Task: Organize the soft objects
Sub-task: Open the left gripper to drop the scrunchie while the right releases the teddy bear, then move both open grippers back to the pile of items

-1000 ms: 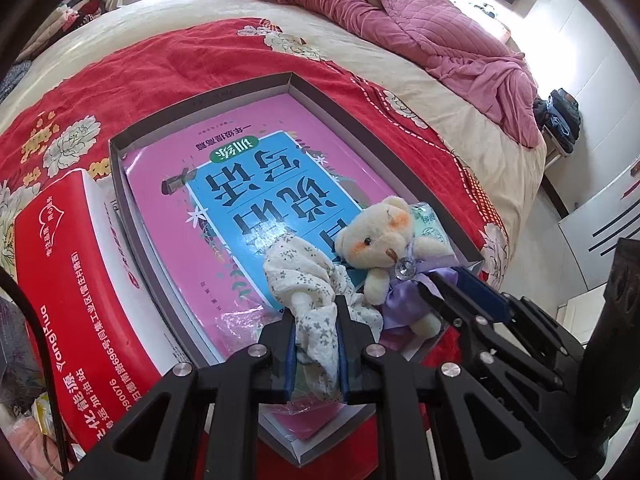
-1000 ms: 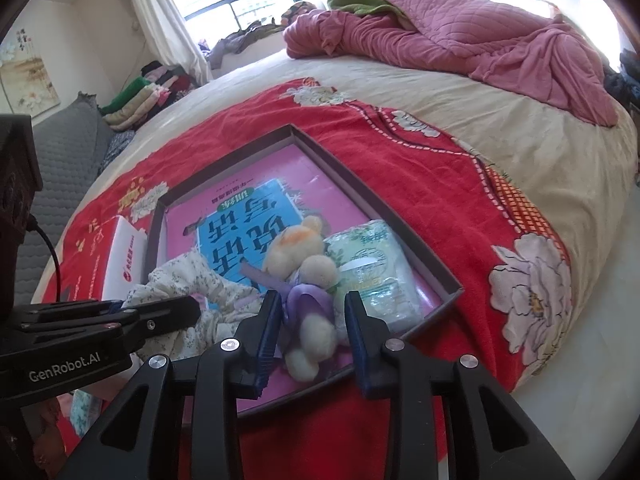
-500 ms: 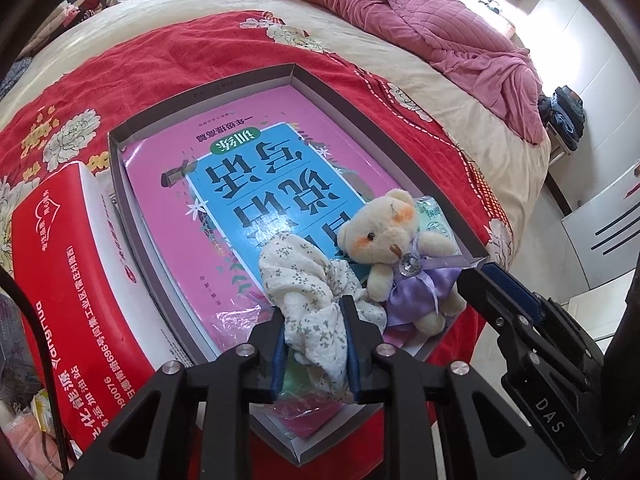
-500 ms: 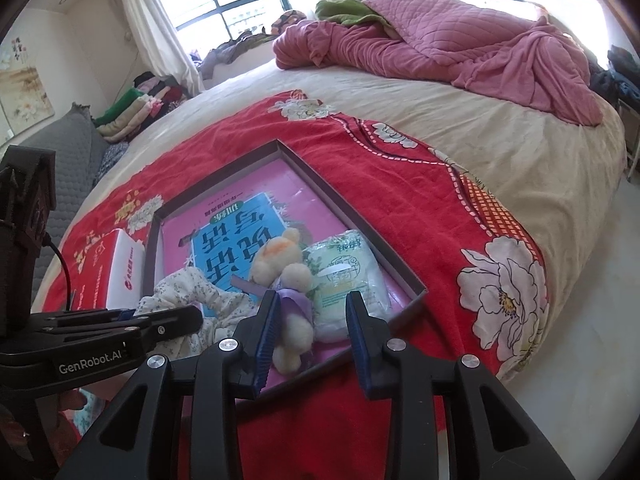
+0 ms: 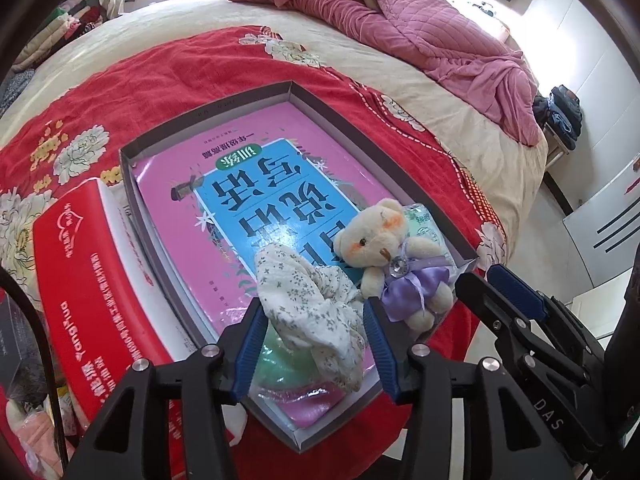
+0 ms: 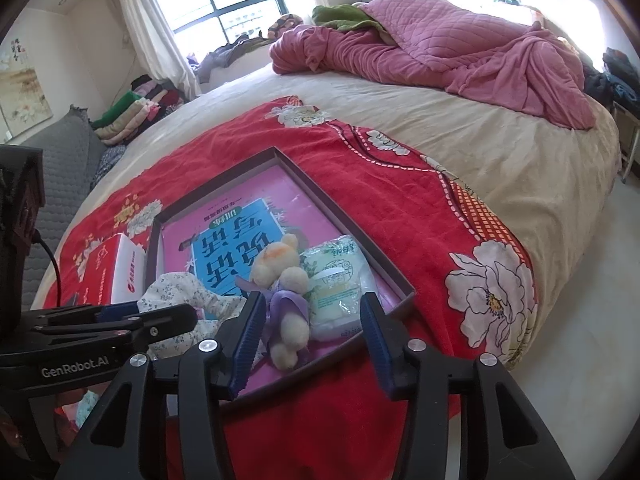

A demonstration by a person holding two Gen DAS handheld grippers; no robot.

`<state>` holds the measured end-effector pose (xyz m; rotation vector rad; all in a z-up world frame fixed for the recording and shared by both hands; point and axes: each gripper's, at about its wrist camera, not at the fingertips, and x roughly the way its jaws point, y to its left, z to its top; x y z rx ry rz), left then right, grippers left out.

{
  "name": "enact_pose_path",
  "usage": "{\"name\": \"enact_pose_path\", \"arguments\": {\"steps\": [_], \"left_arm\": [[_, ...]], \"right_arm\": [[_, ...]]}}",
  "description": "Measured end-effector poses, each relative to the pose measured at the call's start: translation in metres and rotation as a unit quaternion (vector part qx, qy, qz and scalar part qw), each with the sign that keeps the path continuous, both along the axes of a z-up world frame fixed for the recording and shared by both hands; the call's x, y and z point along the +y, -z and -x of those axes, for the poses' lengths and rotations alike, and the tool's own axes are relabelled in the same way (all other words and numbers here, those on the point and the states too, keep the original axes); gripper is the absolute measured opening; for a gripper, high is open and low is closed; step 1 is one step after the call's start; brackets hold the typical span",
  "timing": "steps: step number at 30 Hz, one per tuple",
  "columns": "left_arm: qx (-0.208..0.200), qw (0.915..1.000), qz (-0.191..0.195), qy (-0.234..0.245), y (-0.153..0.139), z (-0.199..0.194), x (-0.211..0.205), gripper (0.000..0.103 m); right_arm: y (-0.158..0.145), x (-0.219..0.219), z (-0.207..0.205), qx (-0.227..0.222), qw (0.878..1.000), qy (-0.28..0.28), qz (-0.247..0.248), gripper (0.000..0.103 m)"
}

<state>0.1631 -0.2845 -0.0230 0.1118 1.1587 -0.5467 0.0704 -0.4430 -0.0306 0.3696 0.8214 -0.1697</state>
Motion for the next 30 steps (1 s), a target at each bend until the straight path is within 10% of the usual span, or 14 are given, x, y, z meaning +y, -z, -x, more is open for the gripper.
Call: {"name": "enact_pose_path", "arguments": {"steps": [30], "left_arm": [[-0.063,0.9969,0.016,-0.044,-0.064,0.044,0.062,0.075]], "right_arm": [[-0.062,0.036,0.025,-0.052,0.995,0.006,0.080,0.074]]}}
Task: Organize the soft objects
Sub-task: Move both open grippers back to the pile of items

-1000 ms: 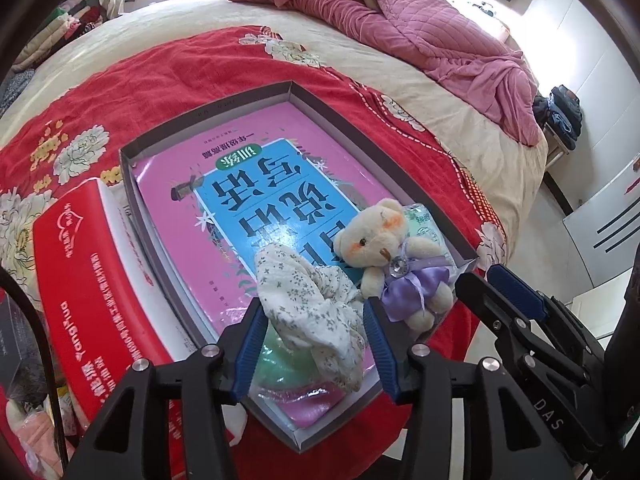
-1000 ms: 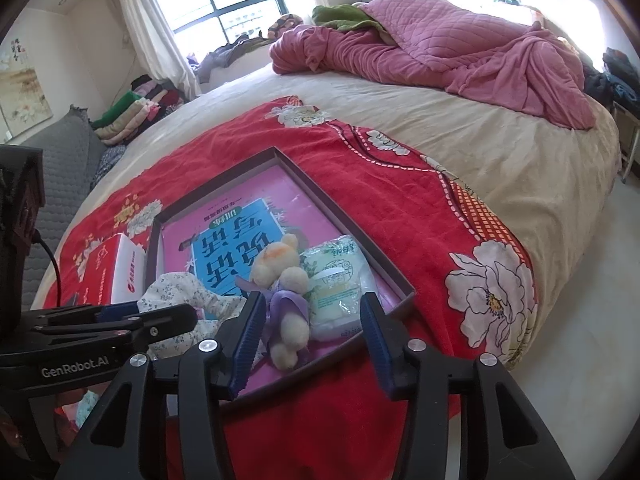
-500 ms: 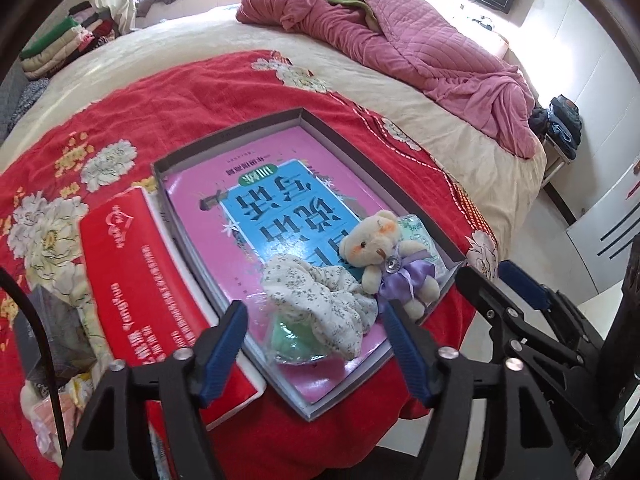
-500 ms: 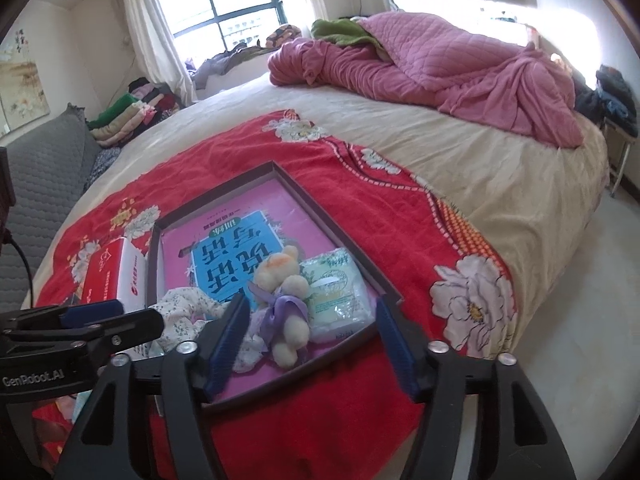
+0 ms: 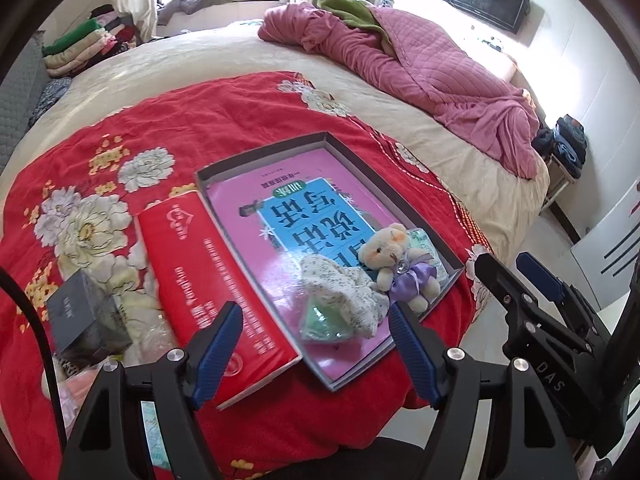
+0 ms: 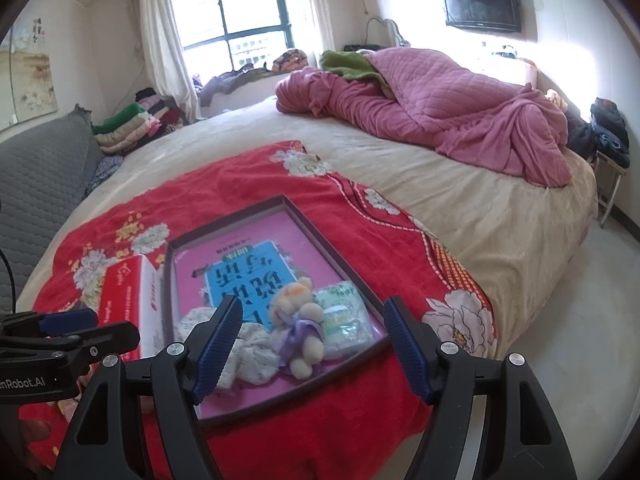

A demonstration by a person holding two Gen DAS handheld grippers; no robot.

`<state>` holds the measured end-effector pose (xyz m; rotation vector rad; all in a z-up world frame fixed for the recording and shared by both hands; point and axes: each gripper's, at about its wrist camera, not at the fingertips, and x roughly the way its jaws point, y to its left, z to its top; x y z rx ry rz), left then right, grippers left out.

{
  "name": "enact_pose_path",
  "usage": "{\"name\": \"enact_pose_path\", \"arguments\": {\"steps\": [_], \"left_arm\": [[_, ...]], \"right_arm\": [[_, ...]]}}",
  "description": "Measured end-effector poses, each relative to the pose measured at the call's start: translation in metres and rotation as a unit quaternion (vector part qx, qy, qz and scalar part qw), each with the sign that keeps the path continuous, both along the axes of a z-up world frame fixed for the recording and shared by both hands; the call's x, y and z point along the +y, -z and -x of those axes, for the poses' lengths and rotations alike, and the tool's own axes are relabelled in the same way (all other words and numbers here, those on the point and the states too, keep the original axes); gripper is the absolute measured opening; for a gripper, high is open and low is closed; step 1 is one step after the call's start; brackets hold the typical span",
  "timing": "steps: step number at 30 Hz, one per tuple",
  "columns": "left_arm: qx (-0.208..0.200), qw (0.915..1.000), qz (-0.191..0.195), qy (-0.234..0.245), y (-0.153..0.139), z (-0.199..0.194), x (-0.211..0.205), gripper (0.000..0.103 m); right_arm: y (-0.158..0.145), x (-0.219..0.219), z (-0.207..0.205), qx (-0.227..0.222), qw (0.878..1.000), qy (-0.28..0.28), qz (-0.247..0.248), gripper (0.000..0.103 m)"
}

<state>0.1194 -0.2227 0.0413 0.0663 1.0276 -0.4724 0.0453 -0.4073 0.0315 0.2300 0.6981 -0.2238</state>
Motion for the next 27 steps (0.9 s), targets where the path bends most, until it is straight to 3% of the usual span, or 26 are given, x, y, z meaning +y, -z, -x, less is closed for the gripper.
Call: {"name": "enact_pose_path", "arguments": {"steps": [27], "left_arm": [[-0.027,0.9947,0.032,-0.095,-0.036,0.028,0.110,0.075]], "right_arm": [[-0.048,0.092,0.007,-0.030,0.995,-0.088,0.042,0.075]]}}
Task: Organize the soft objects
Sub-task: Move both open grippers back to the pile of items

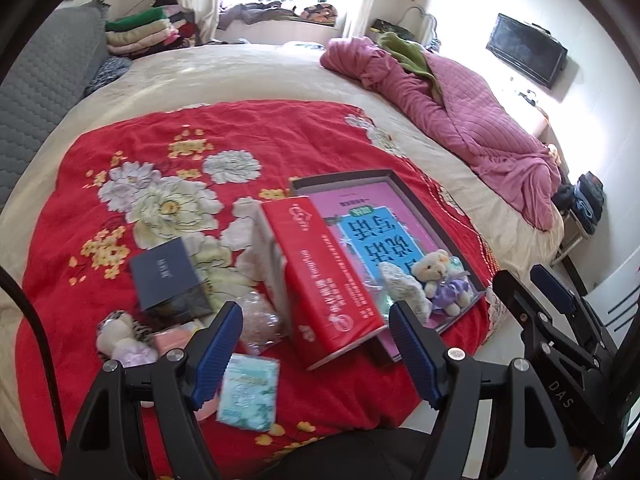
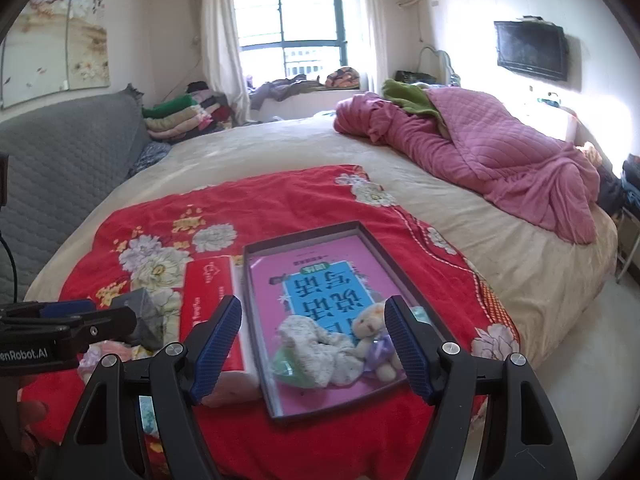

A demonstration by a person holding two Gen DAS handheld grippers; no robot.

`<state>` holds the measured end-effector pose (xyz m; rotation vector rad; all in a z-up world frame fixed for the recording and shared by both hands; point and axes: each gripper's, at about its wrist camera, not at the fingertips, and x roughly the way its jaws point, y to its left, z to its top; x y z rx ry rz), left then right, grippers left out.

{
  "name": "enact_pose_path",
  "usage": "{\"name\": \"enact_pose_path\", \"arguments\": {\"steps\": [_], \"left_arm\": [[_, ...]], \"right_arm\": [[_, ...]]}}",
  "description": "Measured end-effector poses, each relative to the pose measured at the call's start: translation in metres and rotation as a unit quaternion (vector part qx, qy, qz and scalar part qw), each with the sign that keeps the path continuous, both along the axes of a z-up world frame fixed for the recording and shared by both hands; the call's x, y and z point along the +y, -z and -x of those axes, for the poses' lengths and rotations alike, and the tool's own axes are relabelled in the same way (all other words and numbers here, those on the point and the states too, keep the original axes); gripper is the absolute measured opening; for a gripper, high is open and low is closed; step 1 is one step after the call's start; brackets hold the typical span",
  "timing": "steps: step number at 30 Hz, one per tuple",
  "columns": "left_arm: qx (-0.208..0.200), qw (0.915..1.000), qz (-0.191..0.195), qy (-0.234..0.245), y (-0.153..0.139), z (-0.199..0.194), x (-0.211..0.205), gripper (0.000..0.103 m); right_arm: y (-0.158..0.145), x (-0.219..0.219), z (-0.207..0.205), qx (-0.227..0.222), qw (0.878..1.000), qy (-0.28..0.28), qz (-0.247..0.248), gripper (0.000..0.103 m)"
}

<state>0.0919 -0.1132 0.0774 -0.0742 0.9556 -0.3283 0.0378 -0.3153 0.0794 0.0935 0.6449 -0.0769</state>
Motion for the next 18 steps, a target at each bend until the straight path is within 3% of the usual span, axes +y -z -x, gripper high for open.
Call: {"name": "enact_pose_path", "arguments": {"steps": [18], "left_arm": [[-0.018,0.9965,0.009,-0.081,-0.021,0.014,0.092,0.075]], "right_arm": [[-0.021,0.050,0.006,-0.009,0.999,-0.053,-0.004,0.075]]}}
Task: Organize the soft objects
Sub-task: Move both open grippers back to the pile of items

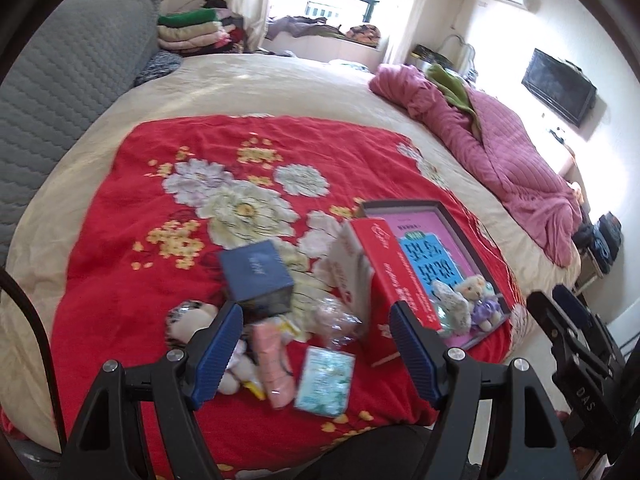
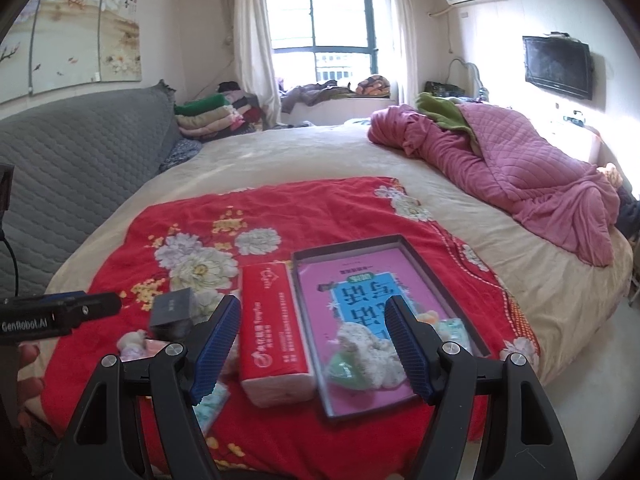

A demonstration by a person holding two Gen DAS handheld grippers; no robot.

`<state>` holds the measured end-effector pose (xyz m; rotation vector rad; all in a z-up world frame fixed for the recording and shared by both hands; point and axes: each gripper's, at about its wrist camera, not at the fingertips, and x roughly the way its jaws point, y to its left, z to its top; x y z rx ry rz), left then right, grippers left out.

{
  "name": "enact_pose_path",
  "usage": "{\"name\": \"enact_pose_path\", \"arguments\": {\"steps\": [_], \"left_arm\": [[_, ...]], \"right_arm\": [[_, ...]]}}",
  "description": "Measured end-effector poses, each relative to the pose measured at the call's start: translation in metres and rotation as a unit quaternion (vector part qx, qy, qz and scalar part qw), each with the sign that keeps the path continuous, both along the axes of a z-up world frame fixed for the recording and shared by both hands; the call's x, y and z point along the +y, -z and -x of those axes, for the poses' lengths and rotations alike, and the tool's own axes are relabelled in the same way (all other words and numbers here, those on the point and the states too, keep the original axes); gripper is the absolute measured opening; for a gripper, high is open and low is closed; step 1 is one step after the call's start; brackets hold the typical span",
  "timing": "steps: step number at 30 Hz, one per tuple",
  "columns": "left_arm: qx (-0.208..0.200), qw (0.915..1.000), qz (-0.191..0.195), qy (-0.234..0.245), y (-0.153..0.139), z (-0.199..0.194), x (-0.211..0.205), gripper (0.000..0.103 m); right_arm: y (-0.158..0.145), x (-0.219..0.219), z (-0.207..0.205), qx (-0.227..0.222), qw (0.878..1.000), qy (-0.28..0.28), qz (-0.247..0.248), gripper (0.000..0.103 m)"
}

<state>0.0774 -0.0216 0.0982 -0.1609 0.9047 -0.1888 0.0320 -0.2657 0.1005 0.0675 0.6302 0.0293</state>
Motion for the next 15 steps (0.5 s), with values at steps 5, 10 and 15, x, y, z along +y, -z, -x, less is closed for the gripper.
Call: {"name": "enact_pose_path", "arguments": {"steps": [5,10,15], "left_arm": [[0.000,0.9995,0.001,-0.031,-0.002,0.002,0.031,0.075],[0.006,0.9985,0.001,-0.055,0.004,0.007,0.060,0.075],[0.012,0.9972,0.000,-0.074,0.010,0.012,0.081,0.075]], "right_arm": [[-0.001,0.018,0.001,0.004,1.000,-0.018,-0.004,0.075],[0.001,0.031,0.002,0.010,0.999,-0.032,-0.004,0.075],[0.003,0.040,0.003,0.015,0.999,-0.042,-0.005,0.075]]}}
